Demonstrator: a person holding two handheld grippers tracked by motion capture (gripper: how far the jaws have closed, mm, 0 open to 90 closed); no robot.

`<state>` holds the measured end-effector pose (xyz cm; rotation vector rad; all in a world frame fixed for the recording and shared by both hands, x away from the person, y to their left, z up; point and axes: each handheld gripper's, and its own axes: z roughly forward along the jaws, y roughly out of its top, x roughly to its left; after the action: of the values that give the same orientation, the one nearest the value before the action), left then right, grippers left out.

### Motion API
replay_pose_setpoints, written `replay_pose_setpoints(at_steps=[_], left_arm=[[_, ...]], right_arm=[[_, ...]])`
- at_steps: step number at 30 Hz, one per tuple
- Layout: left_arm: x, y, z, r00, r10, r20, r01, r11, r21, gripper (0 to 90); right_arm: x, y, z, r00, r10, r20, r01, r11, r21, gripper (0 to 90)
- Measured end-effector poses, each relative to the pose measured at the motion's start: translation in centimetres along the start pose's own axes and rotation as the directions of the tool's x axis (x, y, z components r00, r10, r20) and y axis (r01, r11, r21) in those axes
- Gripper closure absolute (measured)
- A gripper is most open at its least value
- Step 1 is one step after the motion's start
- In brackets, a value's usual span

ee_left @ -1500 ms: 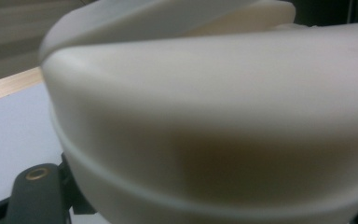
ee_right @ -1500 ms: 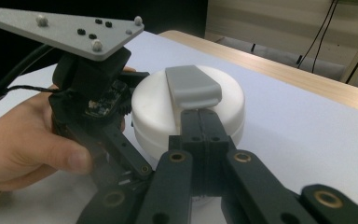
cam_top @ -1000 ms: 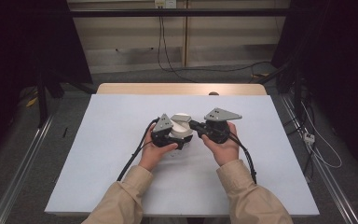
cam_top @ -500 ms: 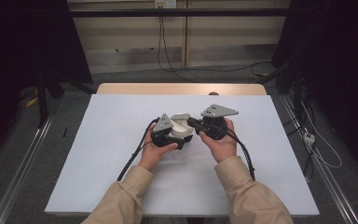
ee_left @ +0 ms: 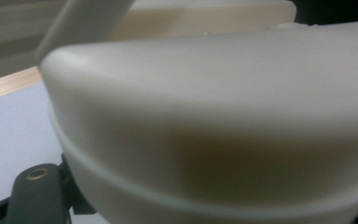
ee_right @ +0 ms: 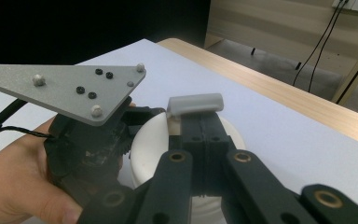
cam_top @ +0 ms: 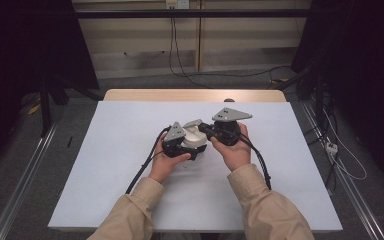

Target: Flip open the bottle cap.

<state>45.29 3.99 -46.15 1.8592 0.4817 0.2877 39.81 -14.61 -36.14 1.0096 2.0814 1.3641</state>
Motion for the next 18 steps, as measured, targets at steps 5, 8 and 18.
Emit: replay_pose_setpoints(at_steps=[5, 8, 18], left_arm=[[0.0, 0.0, 0.0, 1.0, 0.0, 0.0, 0.0, 1.0, 0.0, 18.5], [0.0, 0.0, 0.0, 1.0, 0.0, 0.0, 0.0, 1.0, 0.0, 18.5], [0.0, 0.0, 0.0, 1.0, -0.001, 0.0, 0.001, 1.0, 0.0, 18.5]], right_arm=[[0.2, 0.2, 0.4, 1.0, -0.004, -0.003, 0.004, 1.0, 0.002, 90.0], [0.2, 0.3, 0.7, 1.0, -0.003, -0.003, 0.003, 1.0, 0.003, 90.0], [0.2, 0.7, 1.1, 0.9999, -0.01, 0.0, 0.01, 0.9999, -0.006, 90.0]])
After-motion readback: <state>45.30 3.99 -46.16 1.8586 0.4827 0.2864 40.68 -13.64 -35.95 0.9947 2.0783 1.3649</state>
